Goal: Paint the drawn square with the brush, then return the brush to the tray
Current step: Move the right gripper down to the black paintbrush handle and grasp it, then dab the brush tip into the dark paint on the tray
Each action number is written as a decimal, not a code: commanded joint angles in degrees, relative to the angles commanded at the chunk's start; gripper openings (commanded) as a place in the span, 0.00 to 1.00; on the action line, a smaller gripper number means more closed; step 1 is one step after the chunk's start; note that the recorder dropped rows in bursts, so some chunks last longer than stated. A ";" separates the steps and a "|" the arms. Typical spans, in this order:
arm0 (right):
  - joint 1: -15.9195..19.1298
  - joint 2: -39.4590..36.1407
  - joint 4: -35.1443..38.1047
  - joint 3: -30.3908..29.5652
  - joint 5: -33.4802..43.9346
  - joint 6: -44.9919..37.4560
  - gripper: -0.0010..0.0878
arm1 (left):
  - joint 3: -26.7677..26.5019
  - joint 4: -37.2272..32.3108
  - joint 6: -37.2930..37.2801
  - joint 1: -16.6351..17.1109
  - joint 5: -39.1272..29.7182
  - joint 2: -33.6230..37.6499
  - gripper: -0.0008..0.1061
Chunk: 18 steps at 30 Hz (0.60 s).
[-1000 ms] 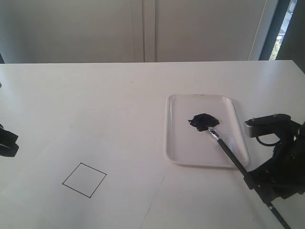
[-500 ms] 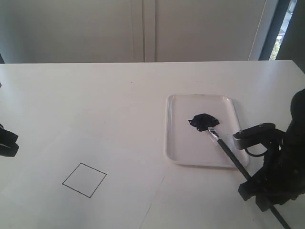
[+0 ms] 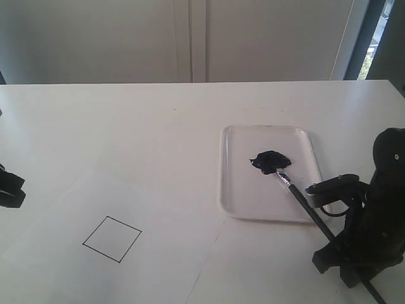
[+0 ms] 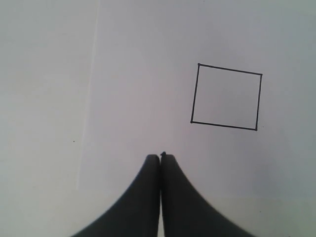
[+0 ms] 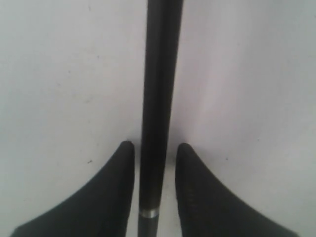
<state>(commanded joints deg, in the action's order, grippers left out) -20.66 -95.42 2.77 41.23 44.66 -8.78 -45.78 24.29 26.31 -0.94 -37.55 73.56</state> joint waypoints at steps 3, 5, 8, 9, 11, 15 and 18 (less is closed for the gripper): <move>0.00 0.00 0.00 0.00 -0.44 0.00 0.11 | 0.00 0.00 0.00 0.00 0.00 0.00 0.08; 0.00 0.00 0.00 0.00 -0.77 0.00 0.02 | 0.00 0.24 0.00 0.00 0.00 0.00 0.08; 0.00 0.00 0.00 0.00 -1.06 0.00 0.01 | 0.00 0.36 0.00 0.00 0.00 0.00 0.08; 0.00 0.00 0.00 0.00 -1.06 0.00 0.01 | 0.00 0.36 0.00 0.00 0.00 0.00 0.08; 0.00 0.00 0.00 0.00 -1.06 0.00 0.01 | 0.00 0.36 0.00 0.00 0.00 0.00 0.08; 0.00 0.12 0.25 0.21 -1.06 0.00 0.01 | 0.00 0.36 0.00 0.00 0.00 0.00 0.08; 0.00 1.37 0.34 0.21 -1.06 0.21 0.01 | 0.00 0.36 0.00 0.00 0.00 0.00 0.08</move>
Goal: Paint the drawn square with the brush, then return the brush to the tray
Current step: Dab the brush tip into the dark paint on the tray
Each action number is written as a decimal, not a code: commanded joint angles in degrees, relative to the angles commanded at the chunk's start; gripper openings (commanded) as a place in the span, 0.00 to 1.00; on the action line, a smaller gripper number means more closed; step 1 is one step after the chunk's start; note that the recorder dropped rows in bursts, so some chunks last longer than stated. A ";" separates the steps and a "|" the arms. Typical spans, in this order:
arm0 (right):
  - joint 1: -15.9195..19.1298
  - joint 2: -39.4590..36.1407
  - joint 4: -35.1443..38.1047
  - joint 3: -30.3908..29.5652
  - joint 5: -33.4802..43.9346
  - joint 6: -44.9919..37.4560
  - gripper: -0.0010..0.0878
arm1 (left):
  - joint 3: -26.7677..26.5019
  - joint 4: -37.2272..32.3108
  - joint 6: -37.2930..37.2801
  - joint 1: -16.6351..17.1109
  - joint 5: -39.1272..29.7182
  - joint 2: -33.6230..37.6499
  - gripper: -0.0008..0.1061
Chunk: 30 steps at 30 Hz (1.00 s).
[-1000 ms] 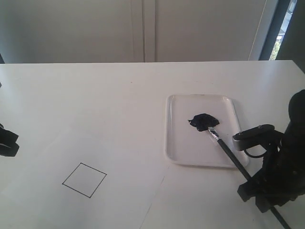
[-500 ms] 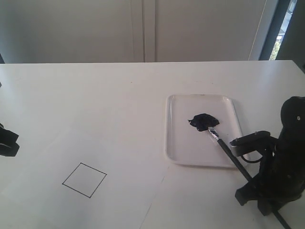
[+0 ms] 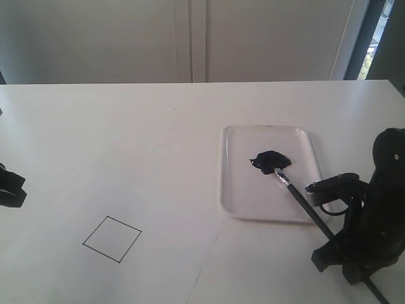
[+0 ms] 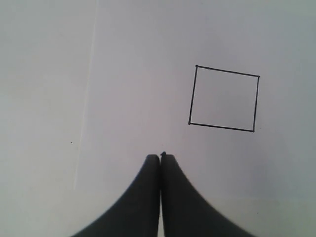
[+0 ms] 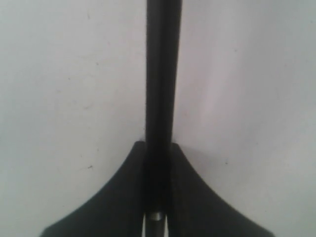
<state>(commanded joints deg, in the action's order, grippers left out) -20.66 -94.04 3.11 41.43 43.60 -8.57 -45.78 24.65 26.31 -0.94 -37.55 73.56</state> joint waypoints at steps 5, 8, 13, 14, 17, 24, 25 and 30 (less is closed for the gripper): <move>0.00 4.84 0.00 0.00 -0.60 0.00 0.01 | 0.00 0.00 0.00 0.00 0.00 0.00 0.08; 0.00 7.72 0.00 0.00 -0.60 0.66 0.01 | 0.00 0.13 0.00 0.00 0.00 0.00 0.08; 0.00 10.66 -3.11 0.00 0.14 3.50 0.01 | 0.00 0.35 0.21 0.00 0.00 0.00 0.08; 0.00 11.03 -3.87 0.00 0.97 4.13 0.01 | 0.00 0.35 0.21 0.00 0.00 0.00 0.08; 0.00 11.25 -4.25 0.00 3.24 4.23 0.01 | 0.00 0.35 0.21 0.00 0.00 0.14 0.08; -3.17 14.36 -4.25 0.00 4.96 1.17 0.01 | 0.00 0.77 0.45 0.00 -0.11 1.86 0.08; -3.73 15.01 -4.25 0.00 5.21 1.07 0.01 | 0.00 0.77 0.45 0.00 -0.11 2.08 0.08; -6.02 17.68 -5.87 0.00 7.40 1.10 0.01 | 0.00 0.98 0.45 0.00 -0.11 3.44 0.08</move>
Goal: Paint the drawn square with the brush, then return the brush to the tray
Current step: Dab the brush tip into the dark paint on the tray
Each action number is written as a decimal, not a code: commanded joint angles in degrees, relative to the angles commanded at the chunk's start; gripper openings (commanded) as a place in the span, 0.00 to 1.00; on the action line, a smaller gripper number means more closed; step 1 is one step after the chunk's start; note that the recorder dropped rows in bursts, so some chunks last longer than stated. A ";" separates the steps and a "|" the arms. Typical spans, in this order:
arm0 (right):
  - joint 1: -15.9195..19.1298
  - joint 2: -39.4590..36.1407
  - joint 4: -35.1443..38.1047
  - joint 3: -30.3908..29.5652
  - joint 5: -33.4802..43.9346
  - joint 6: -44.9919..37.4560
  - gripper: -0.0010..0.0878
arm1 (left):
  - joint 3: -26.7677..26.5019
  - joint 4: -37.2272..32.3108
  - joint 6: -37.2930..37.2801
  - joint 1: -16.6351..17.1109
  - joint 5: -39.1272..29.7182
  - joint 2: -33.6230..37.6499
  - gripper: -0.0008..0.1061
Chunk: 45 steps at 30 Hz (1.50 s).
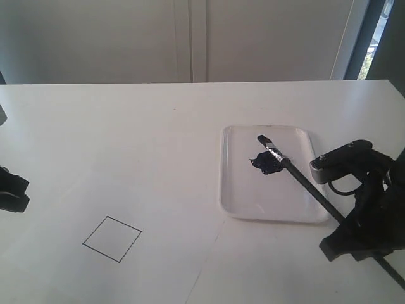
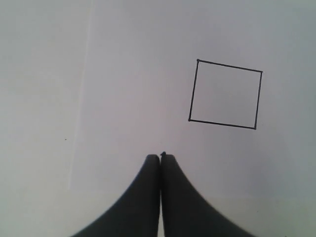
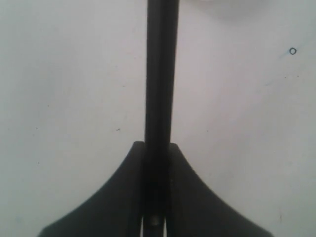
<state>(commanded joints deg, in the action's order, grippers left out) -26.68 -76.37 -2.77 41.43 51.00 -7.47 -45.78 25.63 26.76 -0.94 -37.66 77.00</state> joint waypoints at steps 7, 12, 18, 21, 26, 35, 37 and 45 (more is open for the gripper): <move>-0.14 0.27 -8.43 0.00 1.99 7.86 0.01 | 0.00 1.54 0.27 -0.72 -0.11 1.79 0.08; -0.14 -0.12 -8.90 0.00 4.02 7.47 0.01 | 0.00 1.14 0.64 -2.82 0.26 2.01 0.08; -0.14 -4.39 -8.69 0.14 4.31 7.86 0.01 | 0.00 1.15 0.64 -4.20 -0.61 2.44 0.08; -0.14 -6.22 -8.52 0.14 4.21 7.47 0.01 | 0.00 0.89 0.64 -4.34 -0.82 2.44 0.08; -0.14 -8.36 -8.05 0.14 3.94 7.47 0.01 | 0.00 0.88 0.64 -4.34 -0.97 2.44 0.08; -0.14 -11.65 -9.83 0.25 0.92 10.61 0.01 | 0.00 0.88 0.64 -4.34 -1.47 2.44 0.08; -0.14 -11.77 -10.92 0.52 0.92 11.62 0.01 | 0.00 0.88 0.64 -4.34 -1.47 2.44 0.08; -0.14 -11.90 -9.53 2.38 0.54 10.23 0.01 | 0.00 0.79 0.64 -4.34 -1.36 2.44 0.08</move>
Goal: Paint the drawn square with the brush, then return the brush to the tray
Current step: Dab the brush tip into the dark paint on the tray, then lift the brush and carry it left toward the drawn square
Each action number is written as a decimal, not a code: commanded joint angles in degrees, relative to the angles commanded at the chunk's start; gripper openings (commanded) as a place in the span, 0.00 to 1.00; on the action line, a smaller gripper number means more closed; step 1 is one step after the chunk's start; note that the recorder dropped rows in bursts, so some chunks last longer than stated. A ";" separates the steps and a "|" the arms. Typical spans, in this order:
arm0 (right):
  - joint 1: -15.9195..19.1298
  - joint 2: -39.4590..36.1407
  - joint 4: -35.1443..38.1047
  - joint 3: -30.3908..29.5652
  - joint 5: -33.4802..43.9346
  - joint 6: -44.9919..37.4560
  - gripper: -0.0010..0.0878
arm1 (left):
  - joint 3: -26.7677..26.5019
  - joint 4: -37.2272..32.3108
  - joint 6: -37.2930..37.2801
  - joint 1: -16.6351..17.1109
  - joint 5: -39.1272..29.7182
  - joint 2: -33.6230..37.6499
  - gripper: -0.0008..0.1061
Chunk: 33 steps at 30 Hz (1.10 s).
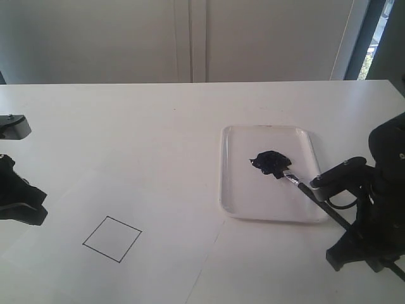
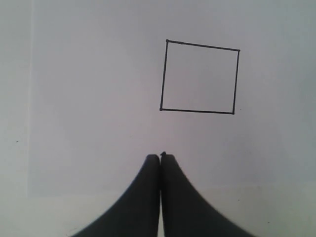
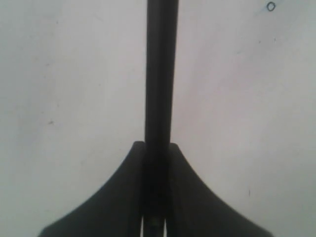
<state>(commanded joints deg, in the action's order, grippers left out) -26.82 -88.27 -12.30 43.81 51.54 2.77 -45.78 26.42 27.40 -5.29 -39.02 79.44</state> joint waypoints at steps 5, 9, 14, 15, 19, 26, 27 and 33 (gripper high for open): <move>0.00 -0.68 -1.09 0.11 -0.66 1.34 0.01 | 0.00 -0.03 0.00 0.00 0.10 0.00 0.08; 0.00 -2.49 0.76 0.11 -0.29 -0.29 0.01 | 0.00 -0.03 0.00 0.00 0.23 0.00 0.08; 0.00 -3.17 4.90 0.11 -2.35 -4.11 0.01 | 0.00 -0.38 0.00 0.00 0.23 0.00 0.08; 0.00 -3.17 4.90 0.11 -2.35 -4.11 0.01 | 0.00 -0.38 0.00 0.00 0.38 0.00 0.08; 0.00 -0.47 4.59 0.11 -2.76 -1.51 0.01 | 0.00 -0.79 0.00 0.00 0.61 0.00 0.08; 0.00 7.87 2.29 0.11 -1.31 0.35 0.01 | 0.00 -0.79 0.00 0.00 1.34 0.00 0.08; 0.00 8.49 2.29 0.11 -0.82 0.35 0.01 | 0.00 -0.79 0.00 0.00 1.44 0.00 0.08; 0.00 13.57 10.79 0.11 1.58 -10.00 0.01 | 0.00 -0.79 0.00 0.00 2.63 0.00 0.08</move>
<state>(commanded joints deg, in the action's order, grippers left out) -26.82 -74.70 -1.50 43.92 53.12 -7.23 -45.78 25.63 27.40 -5.29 -36.39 79.44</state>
